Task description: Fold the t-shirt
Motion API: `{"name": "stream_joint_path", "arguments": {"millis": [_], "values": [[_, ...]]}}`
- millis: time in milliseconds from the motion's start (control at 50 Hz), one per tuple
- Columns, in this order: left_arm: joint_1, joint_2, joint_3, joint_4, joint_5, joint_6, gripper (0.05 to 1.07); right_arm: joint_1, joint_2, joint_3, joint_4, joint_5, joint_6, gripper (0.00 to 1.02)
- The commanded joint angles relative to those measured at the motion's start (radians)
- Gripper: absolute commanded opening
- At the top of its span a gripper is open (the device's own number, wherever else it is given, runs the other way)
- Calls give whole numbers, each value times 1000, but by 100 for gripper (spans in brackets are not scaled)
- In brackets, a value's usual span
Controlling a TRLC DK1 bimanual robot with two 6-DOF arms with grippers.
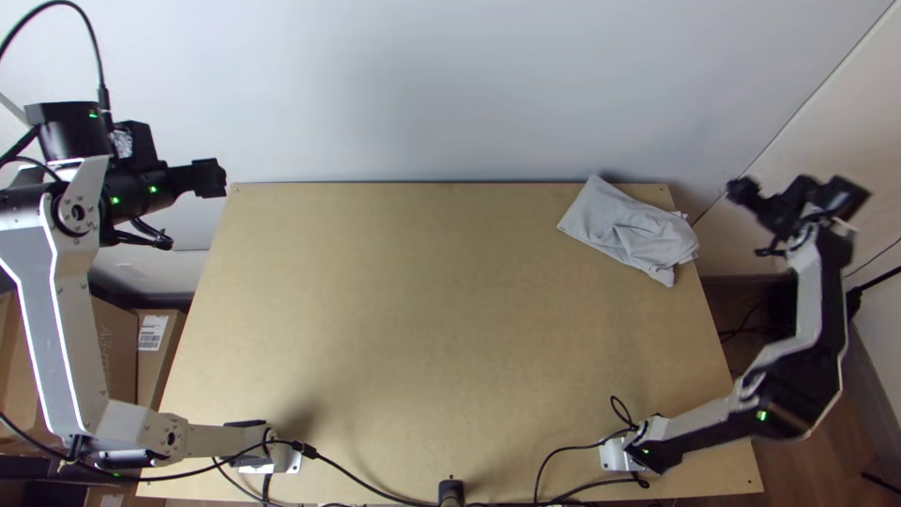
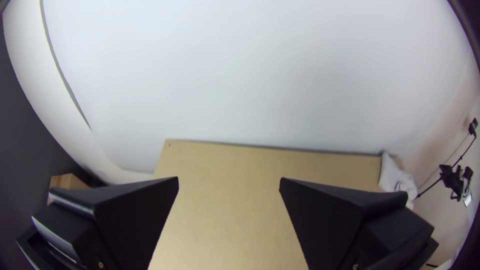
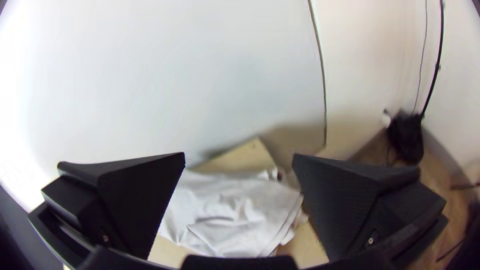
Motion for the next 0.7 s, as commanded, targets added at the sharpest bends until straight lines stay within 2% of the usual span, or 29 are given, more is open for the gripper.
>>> {"name": "stream_joint_path", "arguments": {"millis": [0,60,100,240,380,460,500,540,640,680], "values": [[-4,-83,20,59,10,-38,102,-3,-177,37,60,60,-90,99],[-1,-130,-24,142,10,-44,102,7,-257,37,108,112,-149,99],[-1,-179,-82,223,10,-41,102,13,-307,38,138,141,-163,99],[18,-374,-363,537,-1,-8,102,19,-479,18,224,164,-174,99],[41,-544,-610,752,-2,2,102,25,-643,-43,283,170,-97,99],[81,-646,-763,882,-4,2,102,30,-732,-114,322,169,29,99],[107,-704,-849,953,-4,3,102,39,-792,-177,356,169,45,99],[119,-765,-934,1017,-4,11,102,48,-866,-258,448,169,42,99],[131,-899,-1095,1113,-4,20,102,60,-1056,-522,804,169,64,99],[139,-946,-1149,1134,-4,18,102,66,-1110,-592,879,169,59,99]]}}
